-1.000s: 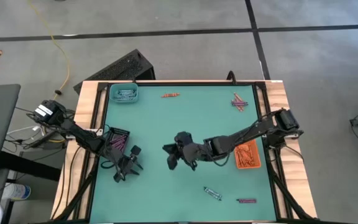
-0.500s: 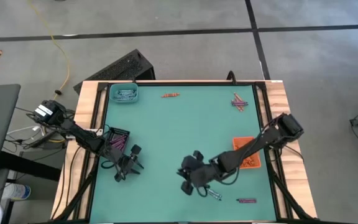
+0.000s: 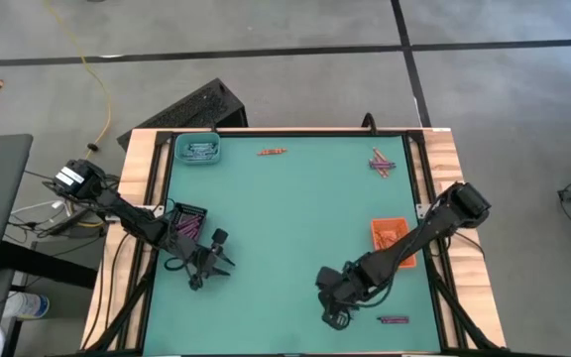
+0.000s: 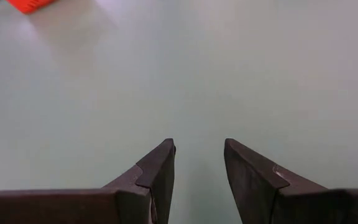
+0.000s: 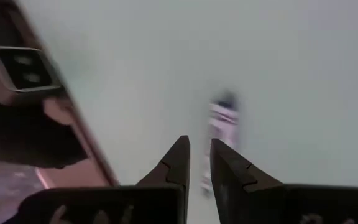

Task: Sort crayons
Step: Put the orange crayon into the orange bin

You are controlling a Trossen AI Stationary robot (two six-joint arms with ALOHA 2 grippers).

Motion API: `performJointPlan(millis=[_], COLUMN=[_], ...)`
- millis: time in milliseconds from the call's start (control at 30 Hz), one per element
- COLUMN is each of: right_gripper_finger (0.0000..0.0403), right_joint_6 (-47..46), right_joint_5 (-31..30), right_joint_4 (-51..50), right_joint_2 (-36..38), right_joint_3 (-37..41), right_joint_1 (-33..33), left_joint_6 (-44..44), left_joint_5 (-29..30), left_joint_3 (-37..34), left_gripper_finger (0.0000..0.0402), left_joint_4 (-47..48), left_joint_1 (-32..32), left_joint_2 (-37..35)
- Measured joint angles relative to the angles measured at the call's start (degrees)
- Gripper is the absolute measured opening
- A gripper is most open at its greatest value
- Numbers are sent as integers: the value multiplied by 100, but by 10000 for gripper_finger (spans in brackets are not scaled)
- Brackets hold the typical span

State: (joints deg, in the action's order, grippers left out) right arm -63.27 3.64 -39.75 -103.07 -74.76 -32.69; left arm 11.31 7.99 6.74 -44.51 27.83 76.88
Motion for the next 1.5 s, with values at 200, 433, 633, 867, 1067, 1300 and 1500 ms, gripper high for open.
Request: performJointPlan(millis=[200, 433, 633, 867, 1067, 1300, 1500], right_gripper_finger=[63, 63, 63, 63, 63, 63, 63], right_joint_6=[-141, 171, 1924, 4282, 5404, 5583, 5750], right_joint_5=[-531, -1500, -1821, -1851, -1867, -1234, -1117], right_joint_4=[-1657, -3247, -3684, -3639, -3387, -2365, -1835], right_joint_2=[330, 746, 881, 872, 874, 868, 857], right_joint_3=[0, -2, -2, 191, 482, 844, 946], right_joint_1=[309, 1349, 2789, 4777, 6301, 7695, 8339], left_joint_6=[1, -306, -501, -553, -621, -1004, -1319], left_joint_5=[382, 634, 636, 780, 782, 747, 781], left_joint_3=[201, 244, 245, 245, 245, 245, 245], left_gripper_finger=[129, 129, 129, 129, 129, 129, 129], left_joint_4=[-4, 3, 2, 2, 4, 97, 197], left_joint_1=[-2, -2, -2, -2, -4, -4, -5], left_joint_2=[0, 0, 0, 0, 0, 0, 0])
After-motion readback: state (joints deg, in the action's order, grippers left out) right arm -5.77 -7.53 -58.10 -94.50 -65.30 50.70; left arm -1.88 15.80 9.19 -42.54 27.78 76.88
